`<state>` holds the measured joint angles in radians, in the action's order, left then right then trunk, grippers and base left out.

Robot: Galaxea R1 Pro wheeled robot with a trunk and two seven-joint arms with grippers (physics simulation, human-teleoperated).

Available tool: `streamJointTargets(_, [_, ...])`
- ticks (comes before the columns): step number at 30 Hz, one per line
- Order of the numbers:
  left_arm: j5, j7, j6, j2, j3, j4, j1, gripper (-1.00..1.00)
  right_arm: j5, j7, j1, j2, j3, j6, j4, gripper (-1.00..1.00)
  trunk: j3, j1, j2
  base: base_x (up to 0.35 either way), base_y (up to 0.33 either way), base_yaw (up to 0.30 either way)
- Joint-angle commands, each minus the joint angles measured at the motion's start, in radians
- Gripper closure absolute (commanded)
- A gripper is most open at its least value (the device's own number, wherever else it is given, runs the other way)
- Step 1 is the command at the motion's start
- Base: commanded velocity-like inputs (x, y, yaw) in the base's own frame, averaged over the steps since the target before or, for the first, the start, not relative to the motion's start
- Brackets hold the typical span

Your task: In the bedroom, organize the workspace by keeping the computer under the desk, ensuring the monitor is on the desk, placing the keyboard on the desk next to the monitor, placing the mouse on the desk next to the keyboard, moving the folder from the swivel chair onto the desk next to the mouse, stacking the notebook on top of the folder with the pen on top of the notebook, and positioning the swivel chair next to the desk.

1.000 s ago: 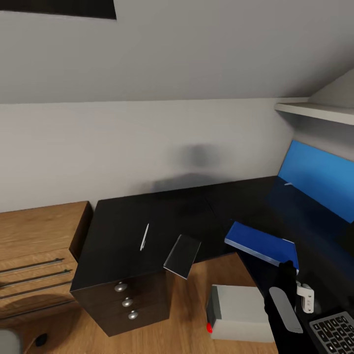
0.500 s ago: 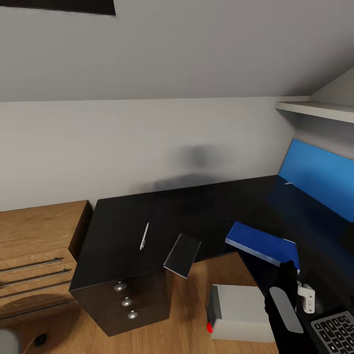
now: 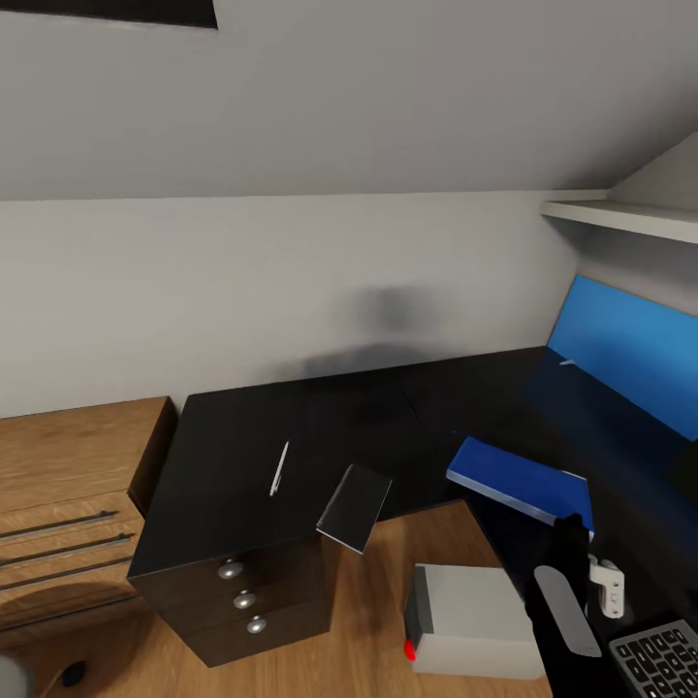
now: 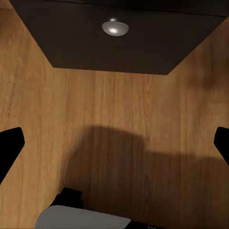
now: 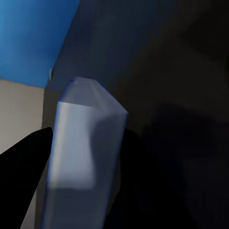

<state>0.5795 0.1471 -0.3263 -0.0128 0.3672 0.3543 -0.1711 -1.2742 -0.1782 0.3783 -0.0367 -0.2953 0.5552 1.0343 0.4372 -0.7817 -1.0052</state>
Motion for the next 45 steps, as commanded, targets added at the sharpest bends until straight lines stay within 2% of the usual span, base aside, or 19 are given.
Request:
streamJointTargets(1, [0.005,0.009,-0.004,0.001,0.009,0.0,-0.001,-1.0,-0.003,-0.003,0.001,0.003,-0.001,0.002,0.001,1.0,0.001,0.0,-0.001,0.002,-0.002,0.0])
streamJointTargets(6, [0.005,0.009,-0.004,0.001,0.009,0.0,-0.001,-1.0,-0.003,-0.008,0.001,0.006,-0.001,0.002,0.001,1.0,0.001,0.0,-0.001,0.0,0.0,0.0])
streamJointTargets(18, [0.004,0.01,-0.004,0.002,0.009,0.0,-0.001,-1.0,-0.004,-0.067,0.002,0.014,-0.001,0.002,0.002,1.0,0.001,0.0,-0.001,0.0,0.0,0.0])
streamJointTargets(19, [0.005,0.01,-0.004,0.002,0.008,0.0,-0.001,-1.0,-0.004,-0.071,0.002,0.014,-0.001,0.002,0.002,-1.0,0.001,0.0,-0.001,0.0,0.0,0.0])
streamJointTargets(37, [0.004,0.009,-0.005,0.002,0.009,0.0,-0.001,-1.0,-0.004,-0.078,0.002,0.014,-0.001,0.002,0.004,-1.0,0.001,0.0,-0.001,-0.002,0.0,0.0])
streamJointTargets(45, [0.003,0.008,-0.005,0.001,0.009,0.0,-0.001,-1.0,-0.004,-0.077,0.002,0.014,0.0,0.002,0.006,-1.0,0.001,0.0,-0.001,-0.174,0.0,0.0])
